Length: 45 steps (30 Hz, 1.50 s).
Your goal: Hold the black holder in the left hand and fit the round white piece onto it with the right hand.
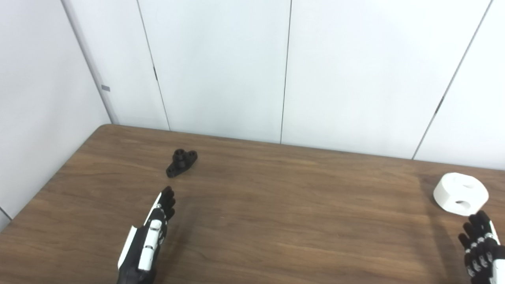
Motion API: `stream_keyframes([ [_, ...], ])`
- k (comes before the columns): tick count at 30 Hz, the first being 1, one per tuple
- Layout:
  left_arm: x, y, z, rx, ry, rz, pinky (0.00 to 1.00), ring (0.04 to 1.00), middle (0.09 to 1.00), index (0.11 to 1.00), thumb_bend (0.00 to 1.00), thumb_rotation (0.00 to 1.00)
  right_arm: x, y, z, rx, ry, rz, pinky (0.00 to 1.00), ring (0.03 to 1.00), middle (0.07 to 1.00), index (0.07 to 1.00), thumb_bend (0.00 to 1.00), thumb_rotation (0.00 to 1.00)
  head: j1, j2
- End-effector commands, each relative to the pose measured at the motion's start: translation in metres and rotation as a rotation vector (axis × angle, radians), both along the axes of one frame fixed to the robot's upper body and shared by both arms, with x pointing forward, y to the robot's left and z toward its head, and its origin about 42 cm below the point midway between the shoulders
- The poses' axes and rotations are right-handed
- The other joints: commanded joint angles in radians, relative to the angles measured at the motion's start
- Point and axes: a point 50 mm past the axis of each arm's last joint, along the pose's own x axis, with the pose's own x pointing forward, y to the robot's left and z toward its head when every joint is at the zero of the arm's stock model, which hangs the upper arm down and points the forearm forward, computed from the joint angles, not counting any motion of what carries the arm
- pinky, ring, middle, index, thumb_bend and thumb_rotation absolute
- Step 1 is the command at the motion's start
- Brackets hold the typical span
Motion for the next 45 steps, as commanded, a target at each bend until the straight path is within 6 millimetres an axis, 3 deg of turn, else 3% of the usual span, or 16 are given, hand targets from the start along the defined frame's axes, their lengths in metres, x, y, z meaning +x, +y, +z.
stream_keyframes([
  [1,-0.007,-0.016,-0.025,-0.055,0.068,-0.003,1.00,1.000,1.000,1.000,0.32,1.00,-0.023,0.000,-0.044,0.037,0.153,-0.012,1.00,1.000,1.000,1.000,0.56,1.00,0.001,0.001],
  [11,-0.010,-0.016,-0.021,0.025,0.075,0.008,1.00,1.000,1.000,1.000,0.35,0.90,-0.026,-0.003,-0.042,0.031,0.160,-0.016,1.00,1.000,1.000,0.997,0.55,1.00,-0.039,0.007],
  [13,-0.009,-0.016,-0.019,0.054,0.079,0.005,1.00,1.000,1.000,0.994,0.40,0.69,-0.025,-0.004,-0.042,0.024,0.166,-0.014,1.00,1.000,1.000,0.998,0.56,1.00,-0.041,0.008],
  [19,-0.012,-0.018,-0.012,0.108,0.082,0.050,1.00,1.000,1.000,0.978,0.49,0.33,-0.027,-0.005,-0.042,0.011,0.174,-0.014,1.00,1.000,1.000,1.000,0.54,1.00,-0.030,0.006],
  [27,-0.008,-0.012,0.026,0.246,0.034,0.076,0.98,0.995,0.987,0.975,0.54,0.17,-0.028,-0.004,-0.041,0.028,0.174,-0.019,1.00,1.000,1.000,1.000,0.53,1.00,-0.028,0.011],
  [34,0.010,-0.006,0.057,0.443,0.017,0.136,1.00,1.000,0.976,0.938,0.66,0.32,-0.029,0.001,-0.043,0.034,0.174,-0.020,1.00,1.000,0.988,0.983,0.53,1.00,-0.026,0.010],
  [39,0.020,-0.004,0.065,0.573,0.028,0.192,1.00,1.000,0.989,0.945,0.72,0.36,-0.028,0.004,-0.043,0.039,0.172,-0.017,1.00,1.000,0.984,0.981,0.52,1.00,-0.030,0.011],
  [45,0.032,0.005,0.071,0.588,0.060,0.236,1.00,1.000,0.996,0.943,0.74,0.43,-0.027,0.006,-0.044,0.042,0.173,-0.012,1.00,0.989,0.976,0.979,0.53,1.00,-0.028,0.005],
])
